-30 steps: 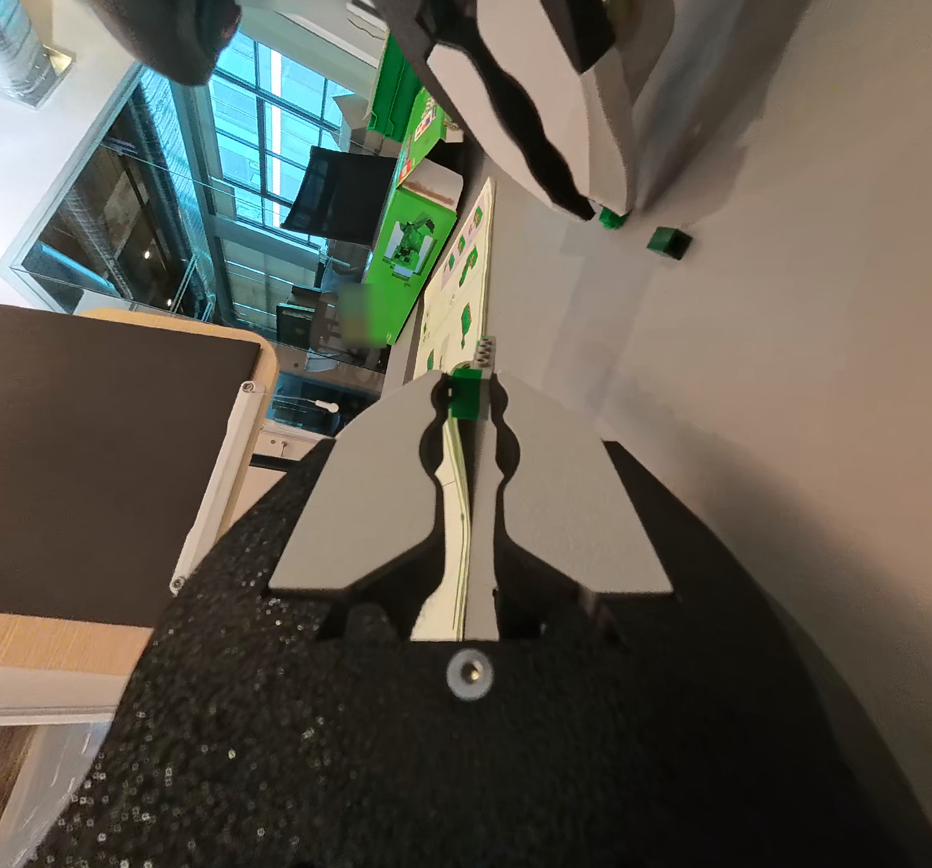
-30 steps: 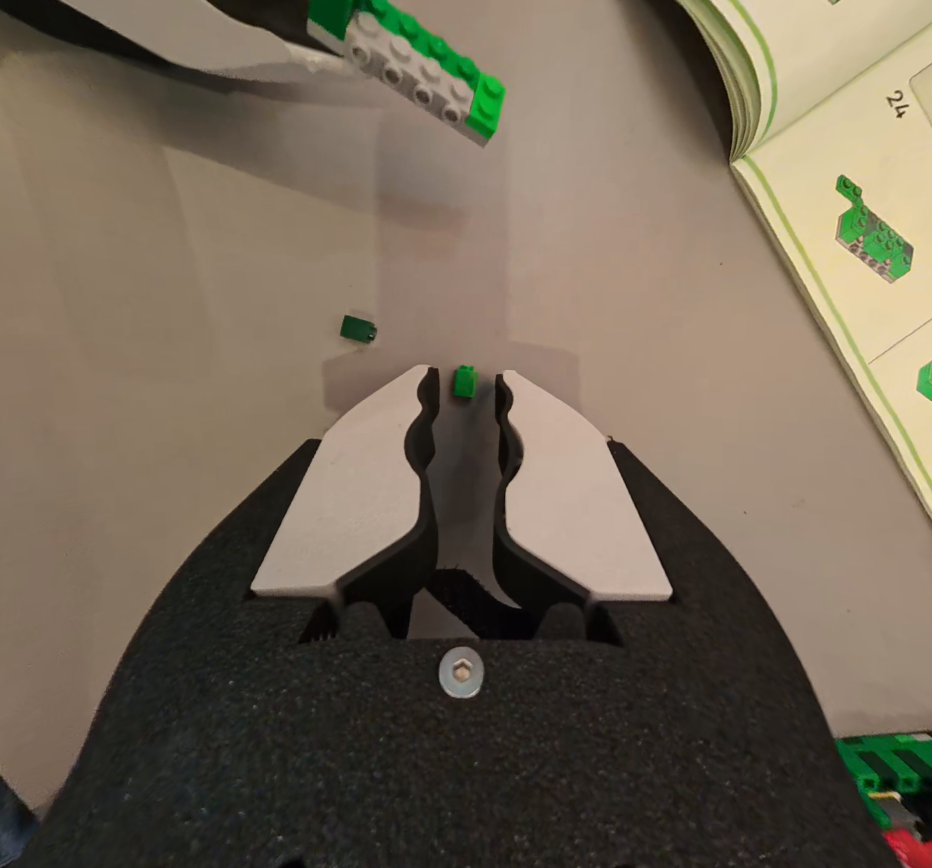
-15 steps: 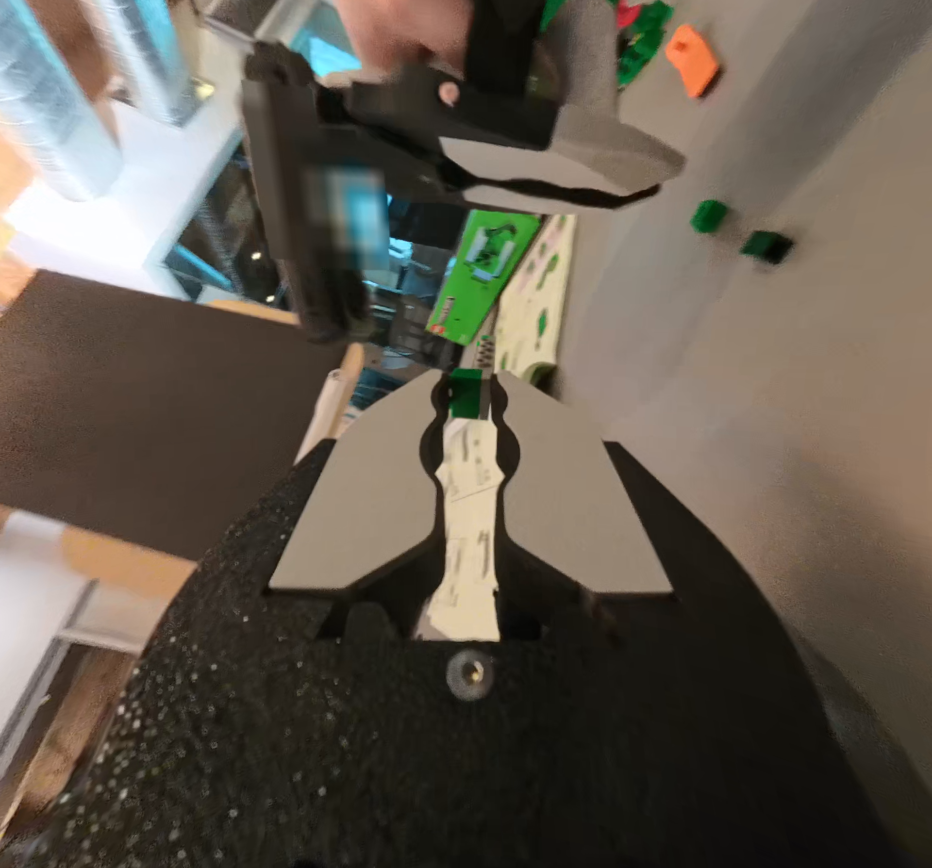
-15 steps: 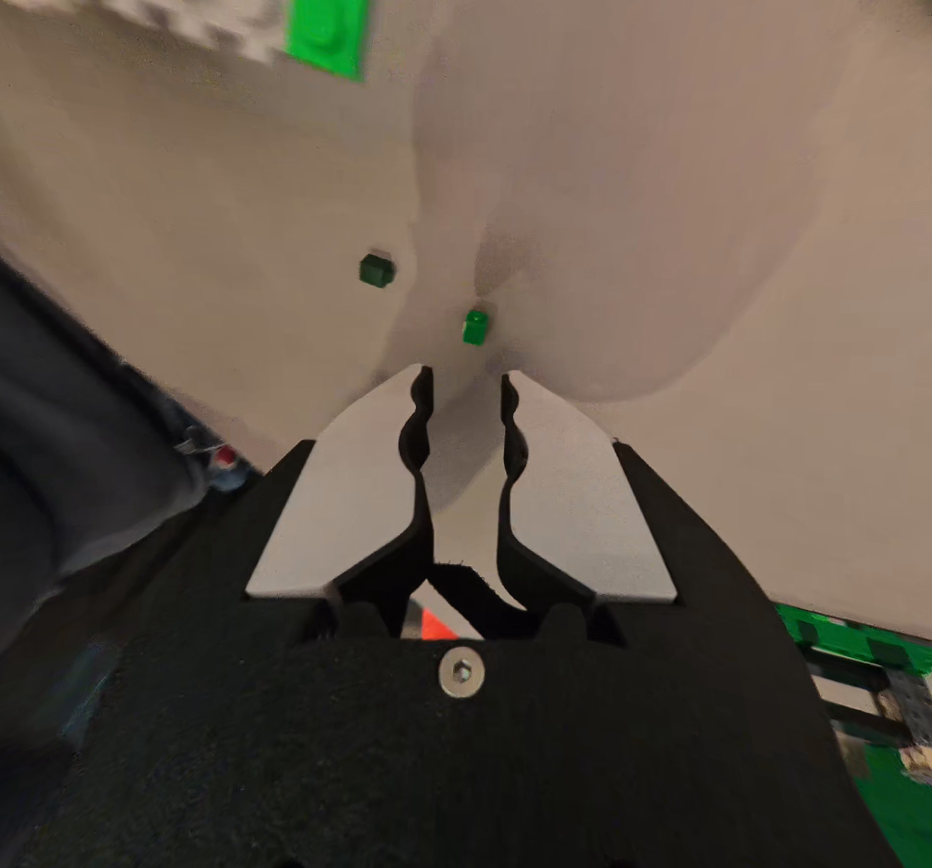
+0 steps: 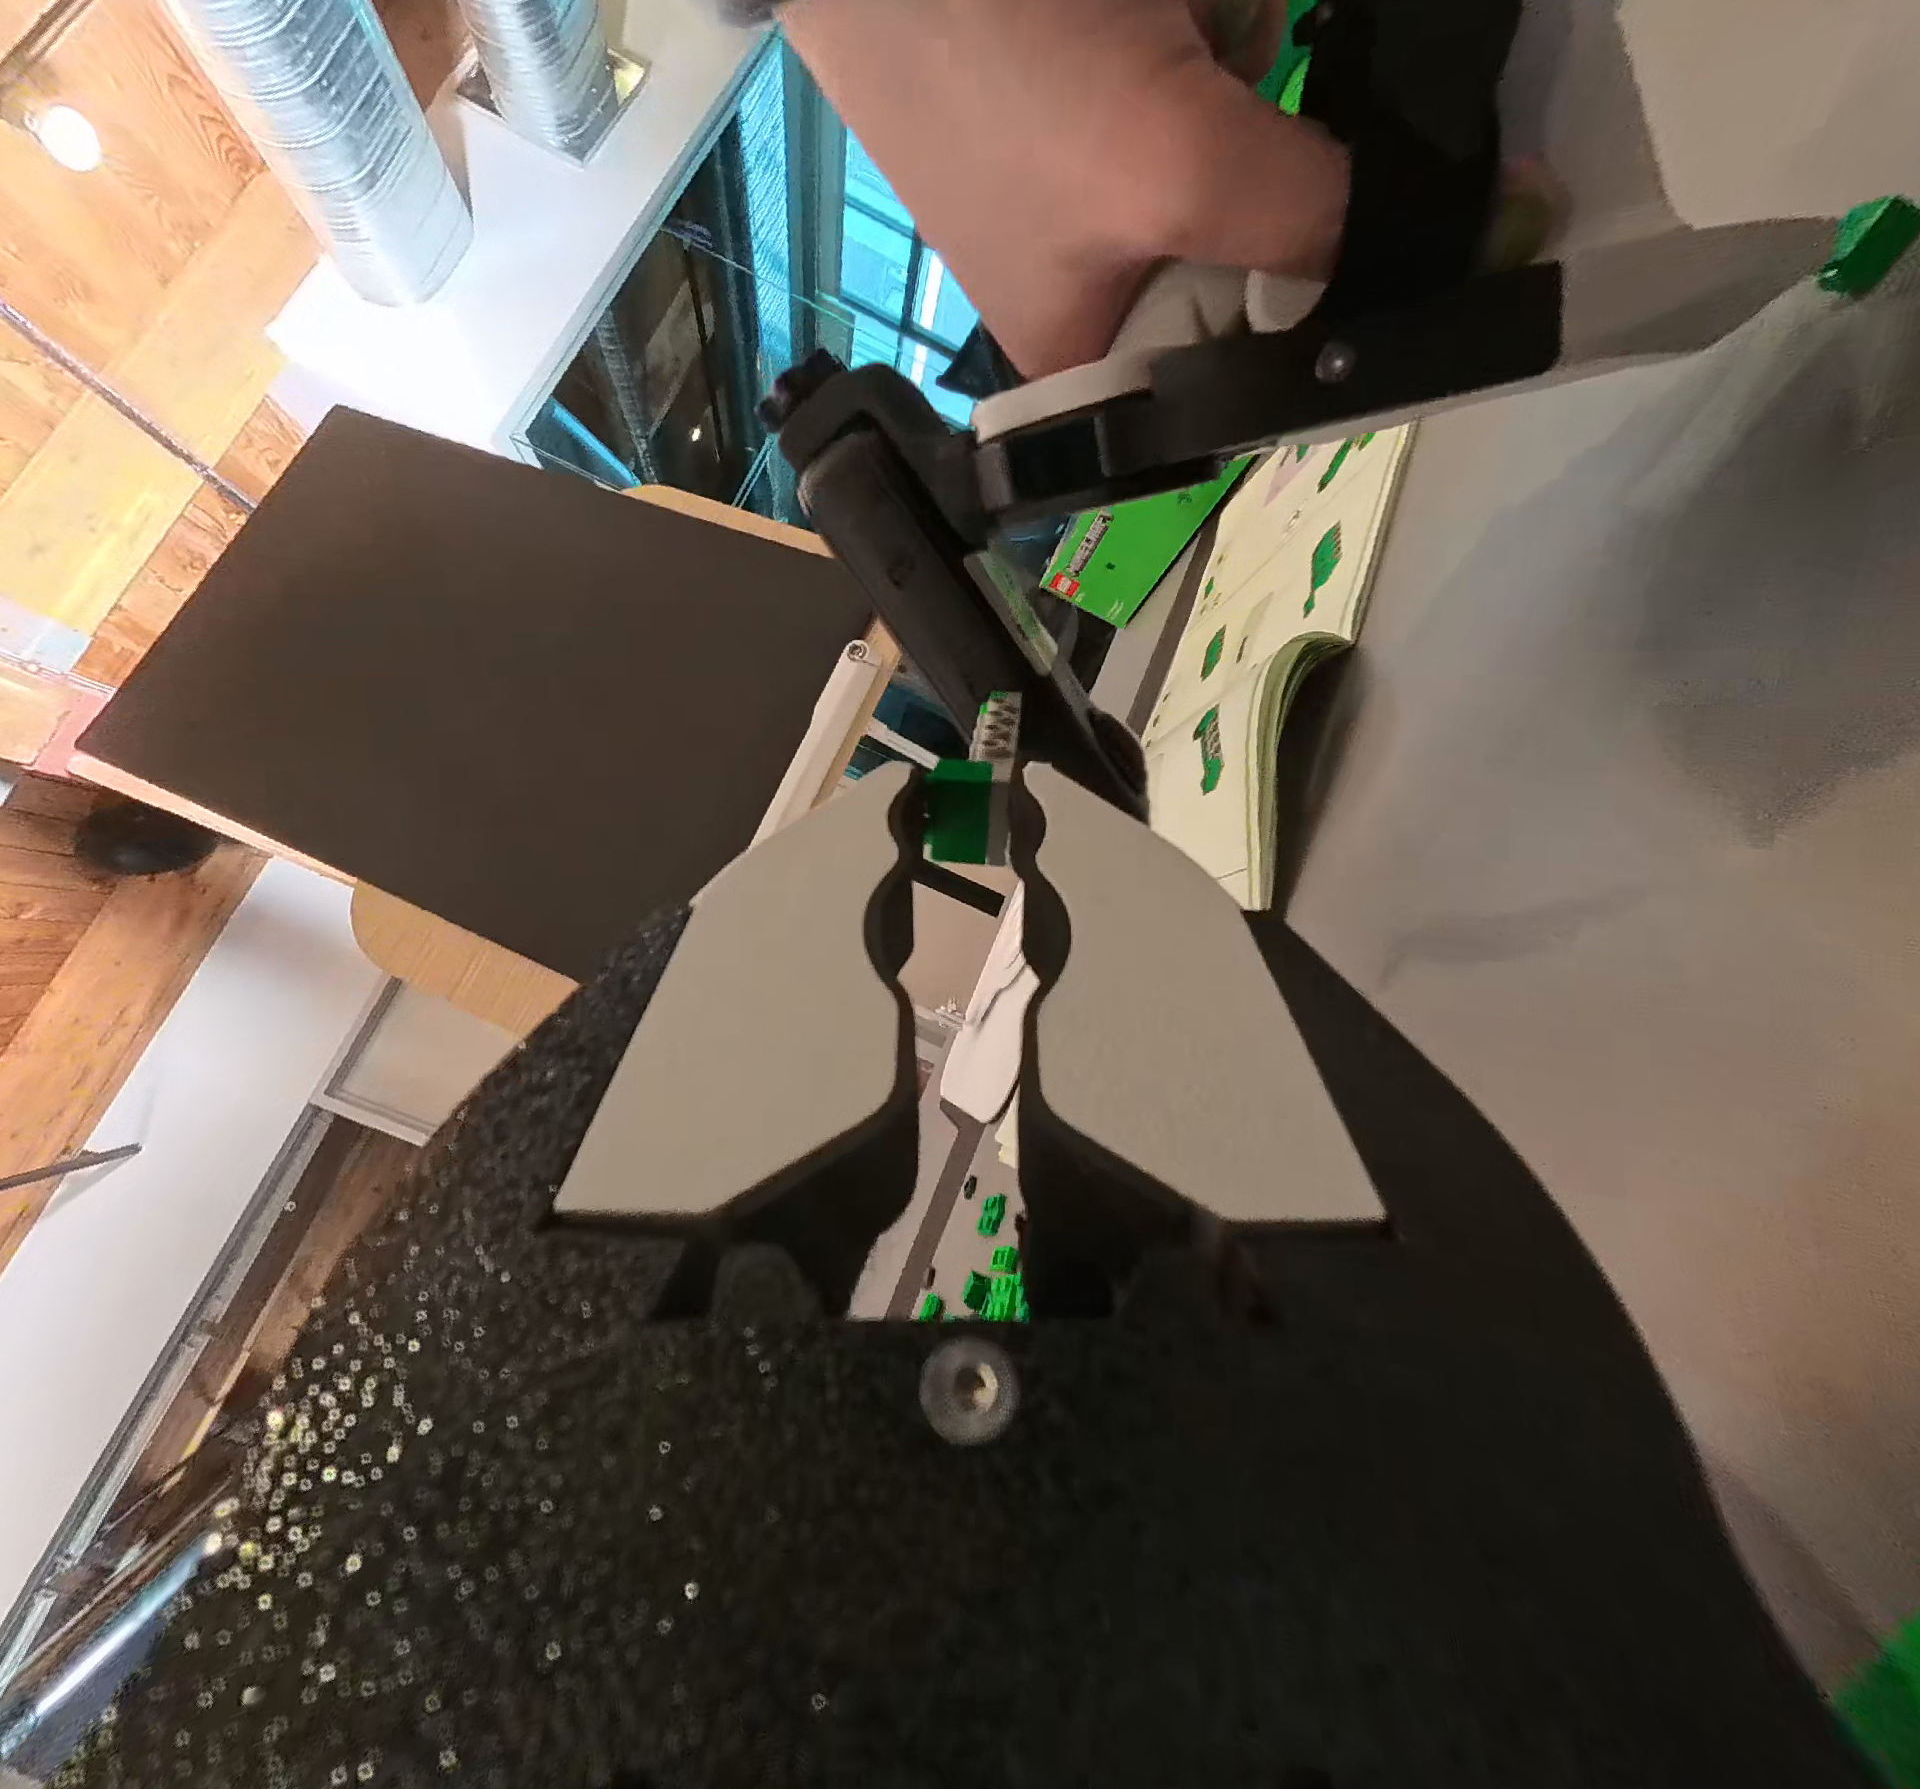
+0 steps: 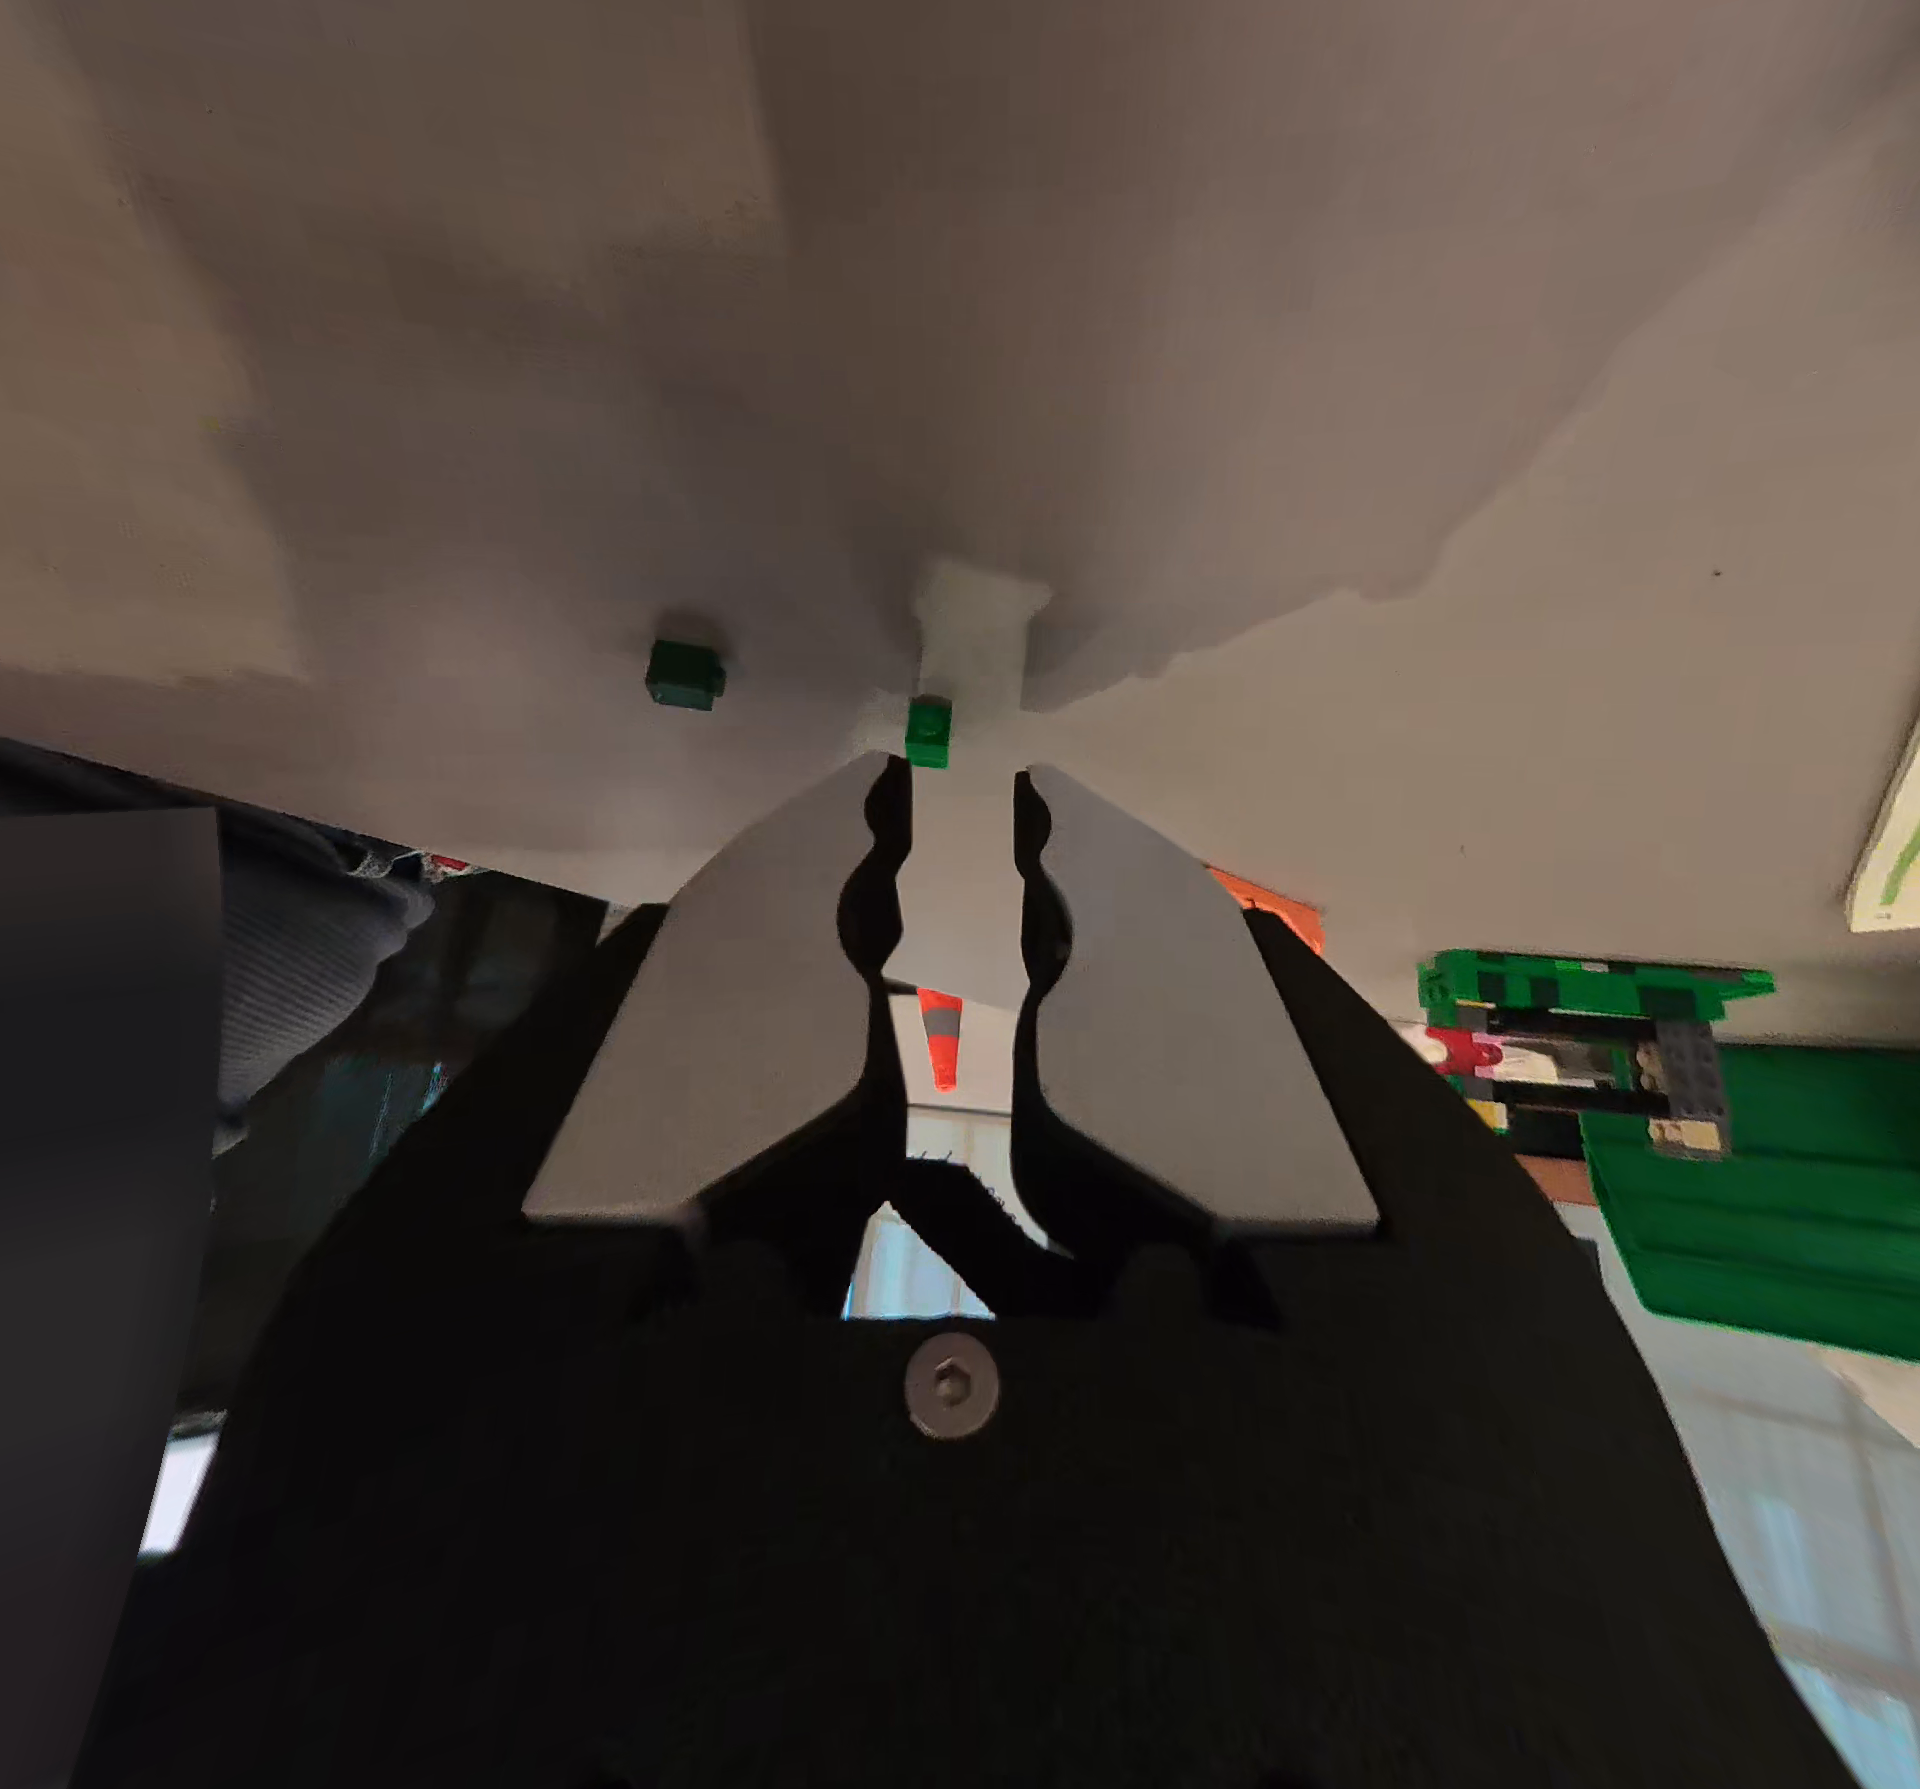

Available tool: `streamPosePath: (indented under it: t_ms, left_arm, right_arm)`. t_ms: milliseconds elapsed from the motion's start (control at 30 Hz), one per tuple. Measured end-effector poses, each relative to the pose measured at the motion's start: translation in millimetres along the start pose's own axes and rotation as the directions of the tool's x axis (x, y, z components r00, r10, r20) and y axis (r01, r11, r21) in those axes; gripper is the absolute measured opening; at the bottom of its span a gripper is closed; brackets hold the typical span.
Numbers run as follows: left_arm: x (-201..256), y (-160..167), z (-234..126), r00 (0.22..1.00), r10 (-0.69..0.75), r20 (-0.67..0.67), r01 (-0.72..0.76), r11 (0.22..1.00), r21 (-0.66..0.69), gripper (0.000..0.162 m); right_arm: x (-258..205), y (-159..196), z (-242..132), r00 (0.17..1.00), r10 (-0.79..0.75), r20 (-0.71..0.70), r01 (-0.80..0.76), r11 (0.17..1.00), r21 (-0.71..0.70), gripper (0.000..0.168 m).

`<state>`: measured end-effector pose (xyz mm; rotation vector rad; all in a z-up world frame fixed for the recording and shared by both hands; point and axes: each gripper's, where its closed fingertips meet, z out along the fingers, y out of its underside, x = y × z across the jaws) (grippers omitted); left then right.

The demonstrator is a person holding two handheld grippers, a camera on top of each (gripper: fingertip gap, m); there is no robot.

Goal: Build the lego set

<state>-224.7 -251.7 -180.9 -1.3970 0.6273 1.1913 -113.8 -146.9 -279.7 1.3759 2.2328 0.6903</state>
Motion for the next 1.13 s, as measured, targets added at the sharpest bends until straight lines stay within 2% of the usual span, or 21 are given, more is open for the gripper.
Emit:
streamPosePath:
  t_ms: [500, 600, 700, 733, 800, 833, 900, 967, 1000, 1067, 1133]
  left_arm:
    - [-0.2, -1.0, -1.0, 1.000, -0.001, -0.008, 0.001, 1.000, 0.009, 0.015]
    - [6.6, -5.0, -1.4, 0.998, -0.015, -0.059, 0.017, 0.999, 0.031, 0.015]
    - [15.9, -15.4, -1.0, 0.991, -0.034, -0.130, 0.043, 0.997, 0.066, 0.015]
    - [18.7, -19.9, 0.0, 0.988, -0.038, -0.153, 0.050, 0.996, 0.076, 0.015]
    - [27.2, -32.3, 1.5, 0.976, -0.051, -0.213, 0.075, 0.992, 0.104, 0.015]
    - [32.5, -40.4, 2.2, 0.967, -0.062, -0.246, 0.094, 0.988, 0.123, 0.015]
    - [44.6, -57.8, 2.9, 0.946, -0.080, -0.315, 0.138, 0.977, 0.165, 0.014]
    - [58.2, -73.8, 3.1, 0.917, -0.090, -0.388, 0.181, 0.962, 0.205, 0.015]
    - [65.3, -80.7, 2.5, 0.901, -0.084, -0.425, 0.196, 0.954, 0.226, 0.015]
    - [77.8, -91.2, 0.9, 0.874, -0.058, -0.482, 0.209, 0.941, 0.265, 0.015]
    - [87.1, -97.9, -0.8, 0.856, -0.028, -0.516, 0.212, 0.930, 0.300, 0.015]
  right_arm:
    - [-3.3, -2.5, 9.7, 1.000, -0.012, 0.007, 0.012, 1.000, -0.011, 0.008]
    - [-2.8, -3.4, 5.3, 0.998, -0.047, 0.037, 0.043, 0.993, 0.107, 0.008]
    - [-3.7, -6.0, -5.8, 0.991, -0.094, 0.091, 0.056, 0.933, 0.356, 0.008]
    - [-6.3, -7.5, -12.7, 0.985, -0.130, 0.112, 0.062, 0.880, 0.470, 0.008]
    - [-9.1, -7.8, -29.7, 0.973, -0.191, 0.129, 0.050, 0.720, 0.692, 0.008]
    - [-12.9, -7.2, -41.0, 0.962, -0.249, 0.110, 0.064, 0.599, 0.798, 0.008]
    - [-21.2, -1.8, -64.0, 0.935, -0.353, 0.033, 0.082, 0.305, 0.949, 0.008]
    - [-35.5, 8.0, -81.4, 0.882, -0.470, -0.040, 0.054, 0.017, 0.998, 0.007]
    - [-41.9, 12.6, -85.2, 0.849, -0.524, -0.068, 0.022, -0.093, 0.995, 0.007]
    - [-50.6, 17.8, -84.4, 0.781, -0.616, -0.100, -0.060, -0.233, 0.971, 0.007]
    - [-56.1, 20.0, -78.6, 0.716, -0.688, -0.123, -0.123, -0.297, 0.947, 0.007]
